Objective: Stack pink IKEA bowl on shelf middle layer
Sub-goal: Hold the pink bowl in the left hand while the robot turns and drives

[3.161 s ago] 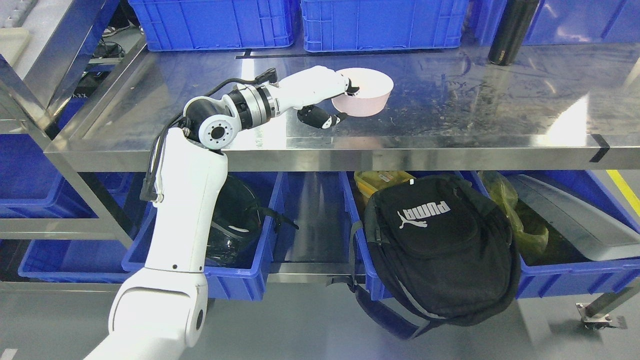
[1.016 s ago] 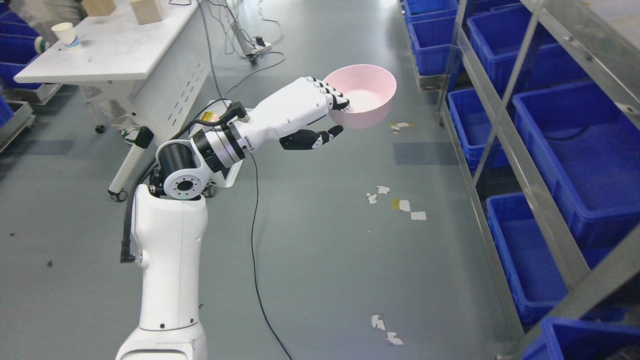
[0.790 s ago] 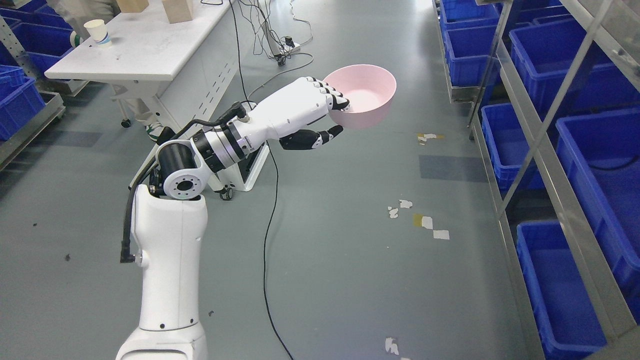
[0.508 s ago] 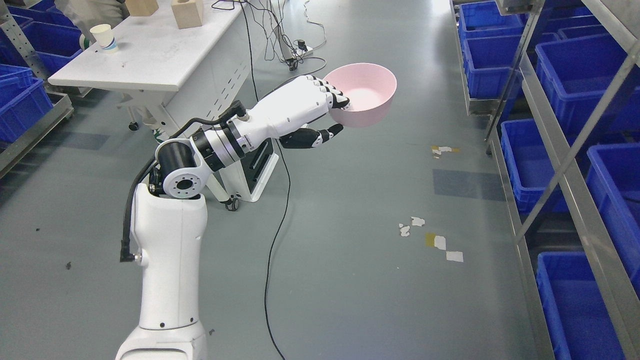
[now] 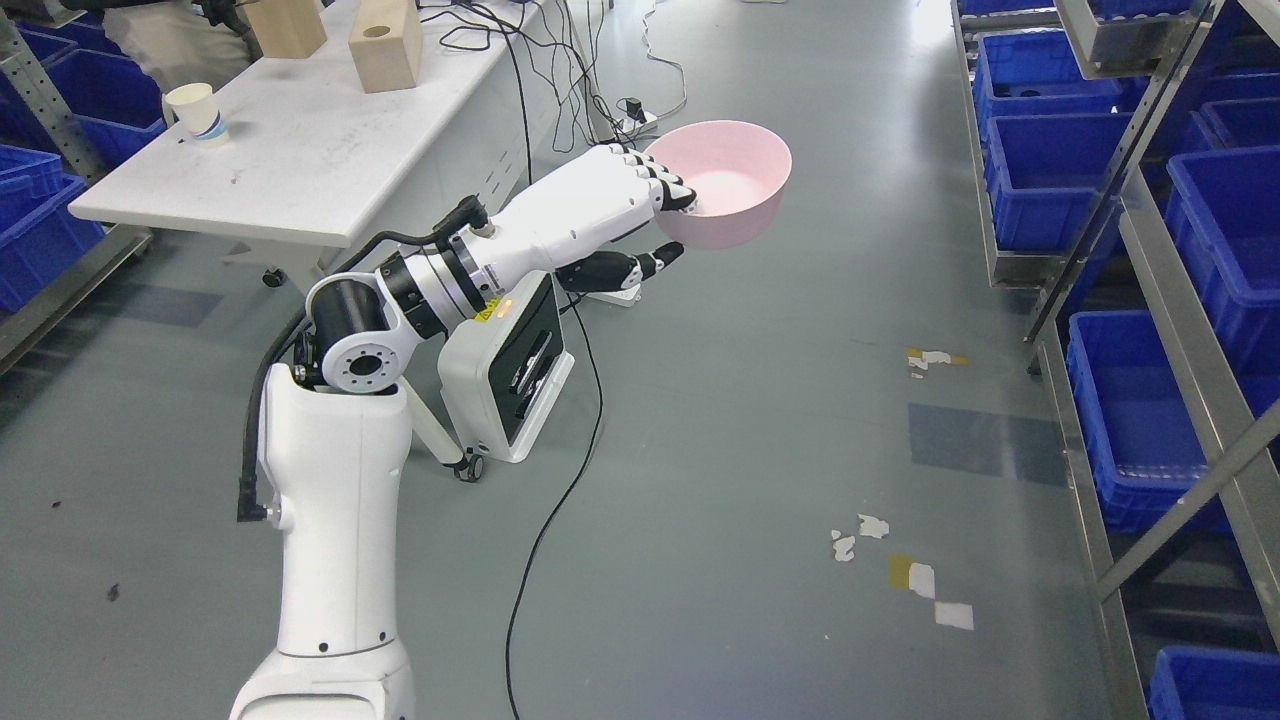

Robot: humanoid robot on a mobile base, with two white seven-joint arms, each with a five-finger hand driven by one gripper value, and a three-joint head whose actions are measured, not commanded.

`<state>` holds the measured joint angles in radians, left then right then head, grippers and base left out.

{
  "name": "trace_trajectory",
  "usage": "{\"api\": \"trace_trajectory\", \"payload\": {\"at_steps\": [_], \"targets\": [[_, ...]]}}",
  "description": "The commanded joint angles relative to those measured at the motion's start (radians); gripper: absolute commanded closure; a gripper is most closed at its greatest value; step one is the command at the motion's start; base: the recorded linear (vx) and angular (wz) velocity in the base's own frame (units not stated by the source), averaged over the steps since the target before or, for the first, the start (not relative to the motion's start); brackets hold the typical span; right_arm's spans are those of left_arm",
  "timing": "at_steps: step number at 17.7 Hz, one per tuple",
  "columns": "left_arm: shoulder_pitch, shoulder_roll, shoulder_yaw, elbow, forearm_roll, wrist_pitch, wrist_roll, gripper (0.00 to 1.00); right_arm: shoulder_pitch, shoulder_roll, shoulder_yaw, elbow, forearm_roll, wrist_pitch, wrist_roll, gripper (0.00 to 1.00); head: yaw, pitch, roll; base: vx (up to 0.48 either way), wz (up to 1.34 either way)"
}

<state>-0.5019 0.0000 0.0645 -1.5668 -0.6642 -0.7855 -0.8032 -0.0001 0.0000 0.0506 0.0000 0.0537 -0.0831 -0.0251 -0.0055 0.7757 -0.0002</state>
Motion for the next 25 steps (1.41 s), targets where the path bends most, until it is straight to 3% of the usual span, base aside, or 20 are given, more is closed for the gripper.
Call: {"api": "trace_trajectory", "payload": {"at_steps": [1,16,25], "targets": [[-0.001,0.017,0.008,-0.001,-0.002,0.000,0.001,0.97,0.023,-0.017,0.000,-0.017,0.000,0.000,-0.001,0.00,0.0000,0.000,0.000,0.378,-0.03],[-0.035,0.017,0.037,0.001,0.028,0.000,0.007,0.96,0.023,-0.017,0.000,-0.017,0.000,0.000,-0.001,0.00,0.0000,0.000,0.000,0.304,-0.09],[-0.040,0.017,-0.015,0.001,0.102,0.000,0.004,0.96,0.023,-0.017,0.000,-0.017,0.000,0.000,-0.001,0.00,0.0000,0.000,0.000,0.162,-0.98]]}}
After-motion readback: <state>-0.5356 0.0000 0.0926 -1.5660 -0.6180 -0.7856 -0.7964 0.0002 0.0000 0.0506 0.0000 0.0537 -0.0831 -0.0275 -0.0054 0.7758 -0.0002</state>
